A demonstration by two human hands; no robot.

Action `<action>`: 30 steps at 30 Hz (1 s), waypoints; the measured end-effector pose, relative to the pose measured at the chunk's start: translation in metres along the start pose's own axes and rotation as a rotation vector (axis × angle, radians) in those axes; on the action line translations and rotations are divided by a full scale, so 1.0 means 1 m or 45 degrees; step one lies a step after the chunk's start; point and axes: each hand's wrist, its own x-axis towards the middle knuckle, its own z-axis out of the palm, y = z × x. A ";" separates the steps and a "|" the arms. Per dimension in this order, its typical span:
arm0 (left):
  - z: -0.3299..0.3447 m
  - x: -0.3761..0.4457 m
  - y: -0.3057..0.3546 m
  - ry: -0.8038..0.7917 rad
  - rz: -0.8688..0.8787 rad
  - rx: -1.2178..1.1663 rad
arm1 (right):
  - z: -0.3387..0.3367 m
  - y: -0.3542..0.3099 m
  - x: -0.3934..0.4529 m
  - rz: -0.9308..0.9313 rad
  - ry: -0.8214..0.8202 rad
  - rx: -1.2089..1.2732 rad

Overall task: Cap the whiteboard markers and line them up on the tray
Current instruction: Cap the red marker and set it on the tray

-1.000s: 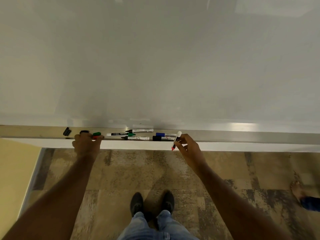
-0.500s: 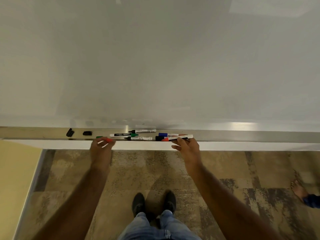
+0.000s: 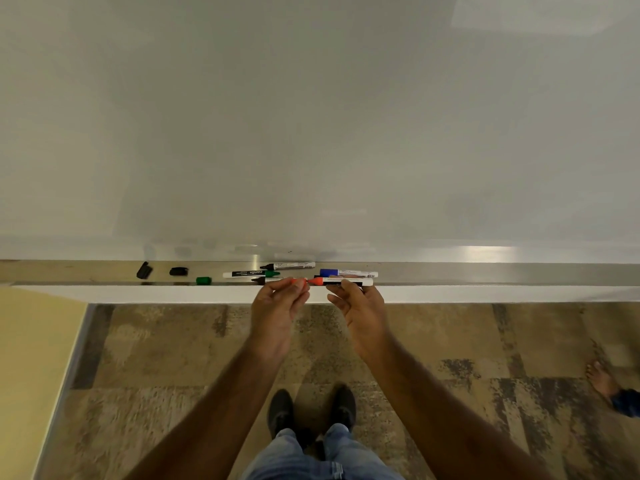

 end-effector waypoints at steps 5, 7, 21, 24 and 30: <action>0.007 -0.004 -0.007 -0.020 0.030 0.153 | 0.000 -0.002 -0.005 -0.007 -0.033 -0.092; 0.008 -0.003 -0.009 -0.009 0.047 0.159 | -0.002 -0.003 -0.006 0.002 -0.052 -0.086; 0.029 -0.012 -0.018 0.124 0.164 0.238 | -0.001 0.018 -0.014 -0.062 -0.241 -0.105; 0.031 -0.010 -0.017 0.091 0.145 0.145 | -0.002 0.015 -0.013 -0.060 -0.262 -0.046; 0.030 -0.003 -0.015 0.112 0.166 0.125 | -0.001 0.011 -0.010 -0.040 -0.295 0.002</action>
